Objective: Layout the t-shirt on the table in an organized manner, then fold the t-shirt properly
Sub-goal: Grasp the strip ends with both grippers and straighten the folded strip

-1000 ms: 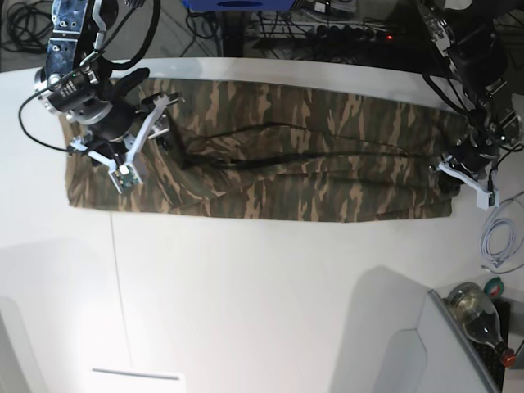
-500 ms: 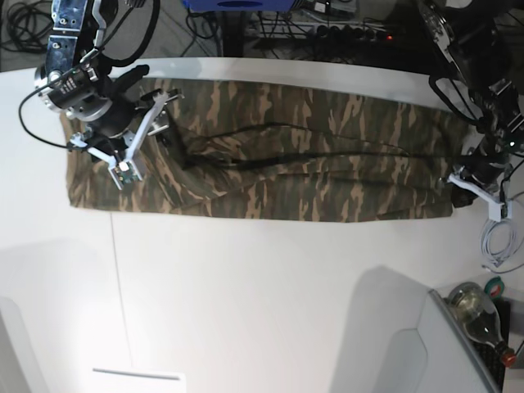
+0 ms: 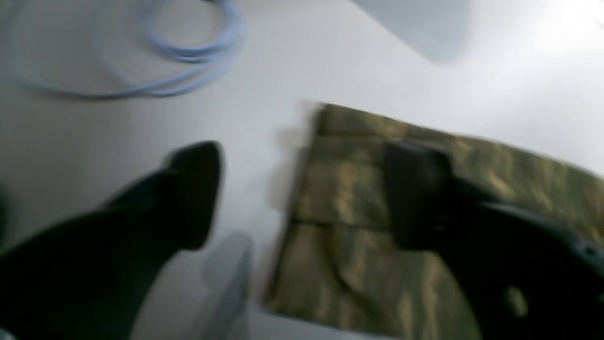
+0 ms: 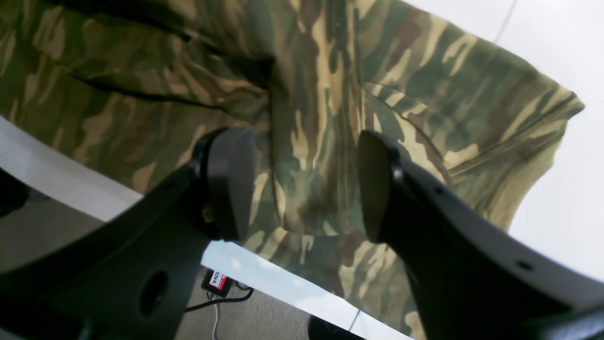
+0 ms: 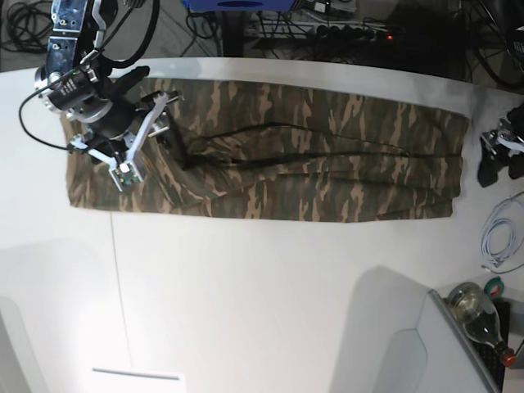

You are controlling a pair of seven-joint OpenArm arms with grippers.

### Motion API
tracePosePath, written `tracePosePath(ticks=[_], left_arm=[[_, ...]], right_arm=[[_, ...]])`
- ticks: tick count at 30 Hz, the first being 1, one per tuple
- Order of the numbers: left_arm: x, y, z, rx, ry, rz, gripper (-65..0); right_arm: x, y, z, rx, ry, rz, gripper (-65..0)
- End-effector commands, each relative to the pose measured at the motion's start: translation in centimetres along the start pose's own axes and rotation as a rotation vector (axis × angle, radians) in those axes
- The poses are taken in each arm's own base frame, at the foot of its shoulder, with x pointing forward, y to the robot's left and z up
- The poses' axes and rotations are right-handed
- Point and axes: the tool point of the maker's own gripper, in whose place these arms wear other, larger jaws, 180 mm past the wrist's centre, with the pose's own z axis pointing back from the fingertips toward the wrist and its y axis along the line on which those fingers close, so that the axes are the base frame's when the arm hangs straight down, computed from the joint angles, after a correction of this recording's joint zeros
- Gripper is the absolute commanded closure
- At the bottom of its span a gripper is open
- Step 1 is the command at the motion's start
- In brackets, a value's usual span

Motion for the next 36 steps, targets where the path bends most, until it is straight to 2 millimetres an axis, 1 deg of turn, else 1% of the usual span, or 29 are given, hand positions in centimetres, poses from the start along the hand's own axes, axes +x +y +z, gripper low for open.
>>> tracePosePath(ticks=[1,2,3,5,6,8,11,13,15,17,22,28,29,30,31,33,34,35,36], left_arm=[[1.3,1.1,-0.3,0.023,-0.035,0.023,-54.1],[0.8,1.6,-0.9,0.030,-0.029,0.063,-53.2],[-0.3,2.2,-1.5,0.044,-0.001,0.093,-51.7],[-1.8,3.2,-2.4,0.076,0.054,0.099,-48.5],[-2.0,3.4,-2.8,0.088,0.055,0.094,-46.9],[-2.6,3.3,-3.5,0.096,0.041,0.091,-44.8],[-3.7,3.1,-4.3,0.104,0.047,0.090,-44.1],[-4.4,2.7,-5.3,0.096,0.076,0.098,-44.1],[-6.1,2.4,-6.1,0.086,0.131,0.116,-44.1],[-6.3,1.7,-7.0,0.071,0.128,0.129,-44.1],[-7.3,0.5,-7.8,0.041,0.159,0.120,-44.1],[-9.3,-1.0,-8.0,0.000,0.227,0.081,-43.6],[-9.4,-1.1,-8.0,-0.001,0.229,0.083,-42.0],[-9.6,-1.3,-8.1,-0.005,0.230,0.087,-37.7],[-9.7,-1.5,-8.2,-0.007,0.229,0.092,-31.9],[-9.7,-1.6,-8.2,-0.009,0.229,0.092,-13.5],[-9.4,-1.6,-8.3,-0.008,0.221,0.092,-3.9],[-9.2,-1.6,-8.3,-0.008,0.215,0.090,0.0],[-8.8,-1.6,-8.5,-0.009,0.208,0.087,0.0]], right_arm=[[1.3,0.0,0.3,0.003,-0.048,0.000,-32.7],[1.3,0.0,0.3,0.003,-0.048,0.000,-32.7],[1.3,0.0,0.3,0.003,-0.048,0.000,-32.7],[1.1,0.0,0.3,0.001,-0.044,-0.003,-32.7],[1.0,0.0,0.3,0.001,-0.043,-0.003,-32.7],[0.9,0.0,0.3,0.001,-0.040,-0.005,-32.7],[0.9,-0.1,0.3,-0.001,-0.039,-0.005,-32.7],[0.8,-0.1,0.3,-0.002,-0.039,-0.006,-32.7],[0.9,0.0,0.3,0.002,-0.040,-0.003,-32.7],[0.9,0.1,0.3,0.004,-0.040,-0.002,-32.7],[0.9,0.0,0.3,0.002,-0.040,-0.003,-32.7],[0.8,-0.1,0.3,0.000,-0.038,-0.006,-32.7],[0.8,-0.1,0.3,0.000,-0.038,-0.006,-32.7],[0.8,-0.1,0.3,0.000,-0.038,-0.006,-32.7],[0.8,-0.1,0.3,0.000,-0.038,-0.006,-32.7],[0.8,-0.1,0.3,0.000,-0.038,-0.006,-32.7],[0.8,-0.1,0.4,-0.001,-0.037,-0.006,-32.7],[0.8,-0.1,0.4,-0.001,-0.037,-0.006,-32.7],[0.7,-0.2,0.4,-0.003,-0.037,-0.007,-32.7]])
